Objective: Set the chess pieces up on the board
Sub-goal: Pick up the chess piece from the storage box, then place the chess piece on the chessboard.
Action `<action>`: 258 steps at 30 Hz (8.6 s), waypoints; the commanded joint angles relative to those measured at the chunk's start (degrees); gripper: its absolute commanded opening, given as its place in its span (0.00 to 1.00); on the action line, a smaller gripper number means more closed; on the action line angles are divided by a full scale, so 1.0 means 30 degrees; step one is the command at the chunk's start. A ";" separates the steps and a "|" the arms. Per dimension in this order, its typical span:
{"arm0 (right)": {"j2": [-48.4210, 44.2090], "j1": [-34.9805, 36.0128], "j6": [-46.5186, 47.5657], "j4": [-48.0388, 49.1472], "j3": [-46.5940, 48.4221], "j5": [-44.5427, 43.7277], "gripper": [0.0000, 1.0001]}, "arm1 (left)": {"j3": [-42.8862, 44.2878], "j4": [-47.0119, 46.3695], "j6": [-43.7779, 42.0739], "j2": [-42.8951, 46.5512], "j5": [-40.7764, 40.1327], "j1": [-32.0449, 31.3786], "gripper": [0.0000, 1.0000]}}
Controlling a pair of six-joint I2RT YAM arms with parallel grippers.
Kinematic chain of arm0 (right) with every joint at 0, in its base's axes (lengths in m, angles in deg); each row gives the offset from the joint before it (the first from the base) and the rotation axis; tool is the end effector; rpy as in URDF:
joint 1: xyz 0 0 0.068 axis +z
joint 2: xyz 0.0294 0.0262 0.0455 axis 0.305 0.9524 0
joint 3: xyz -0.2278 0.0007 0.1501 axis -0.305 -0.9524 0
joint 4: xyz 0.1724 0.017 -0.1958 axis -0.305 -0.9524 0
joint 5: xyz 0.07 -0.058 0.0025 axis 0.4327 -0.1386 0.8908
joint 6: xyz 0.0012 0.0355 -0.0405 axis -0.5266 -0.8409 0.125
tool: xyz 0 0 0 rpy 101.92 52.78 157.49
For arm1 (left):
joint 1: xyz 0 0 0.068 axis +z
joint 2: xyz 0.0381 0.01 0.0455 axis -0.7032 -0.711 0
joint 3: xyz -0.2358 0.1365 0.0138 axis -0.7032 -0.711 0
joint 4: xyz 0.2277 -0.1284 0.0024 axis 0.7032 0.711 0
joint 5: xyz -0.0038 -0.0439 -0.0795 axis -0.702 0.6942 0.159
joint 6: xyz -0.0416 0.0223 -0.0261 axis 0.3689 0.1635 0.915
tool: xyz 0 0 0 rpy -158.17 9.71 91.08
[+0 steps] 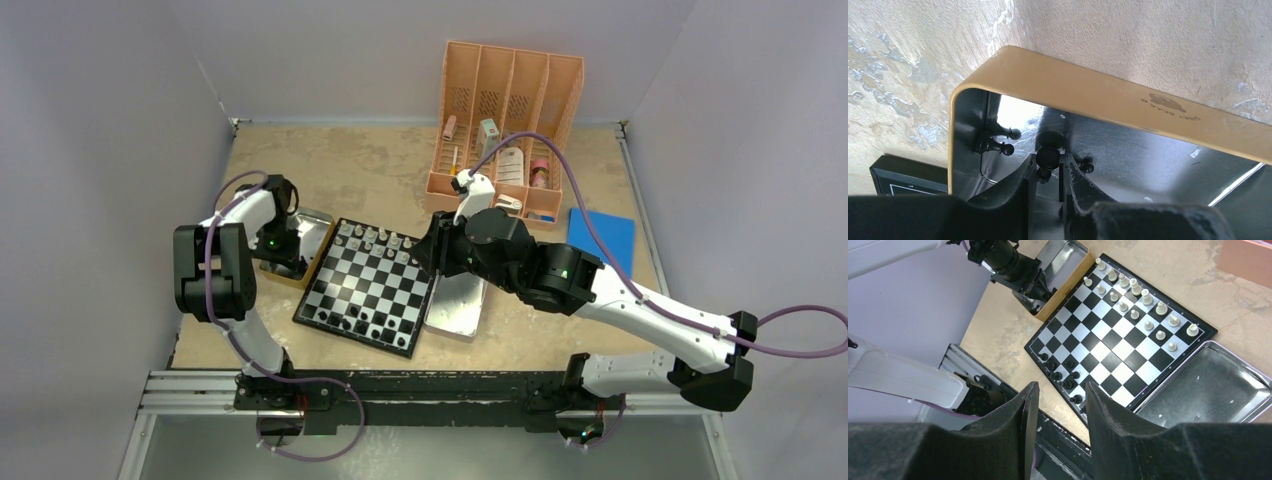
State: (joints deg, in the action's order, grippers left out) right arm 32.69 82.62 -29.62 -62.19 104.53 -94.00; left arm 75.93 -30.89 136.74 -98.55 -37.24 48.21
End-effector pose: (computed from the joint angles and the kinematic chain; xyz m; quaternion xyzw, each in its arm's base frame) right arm 0.1199 0.2270 0.4152 -0.0698 0.7972 0.3776 0.4659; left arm 0.3037 0.0281 0.1690 -0.7145 0.6870 0.1023 0.0839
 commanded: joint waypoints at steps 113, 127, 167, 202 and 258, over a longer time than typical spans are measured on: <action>1.2786 -0.2226 -0.1100 1.7520 0.0508 0.4636 0.27 | -0.2659 -0.2502 0.2409 0.9650 1.5651 0.0318 0.00; 1.1992 -0.2226 -0.0071 1.6610 0.0367 0.4209 0.03 | -0.1724 -0.1951 0.1483 0.9798 1.4356 0.0318 0.46; 2.1994 0.2769 0.1639 -0.1499 1.5367 0.3031 0.11 | 1.1235 -0.1379 -0.8079 1.4168 0.3410 0.0318 0.58; 2.3093 0.2629 0.1949 -0.2154 1.8275 0.3687 0.30 | 1.0527 -0.1916 -0.8936 1.4280 0.2659 0.0142 0.57; 2.4465 0.2403 0.2313 -0.2241 1.7795 0.4546 0.15 | 0.9971 -0.2323 -0.9191 1.3988 0.2394 0.0054 0.56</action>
State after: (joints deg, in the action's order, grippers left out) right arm 105.56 89.96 -23.71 -68.86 156.16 -80.76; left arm 105.87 -35.31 110.64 -56.41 -29.02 48.71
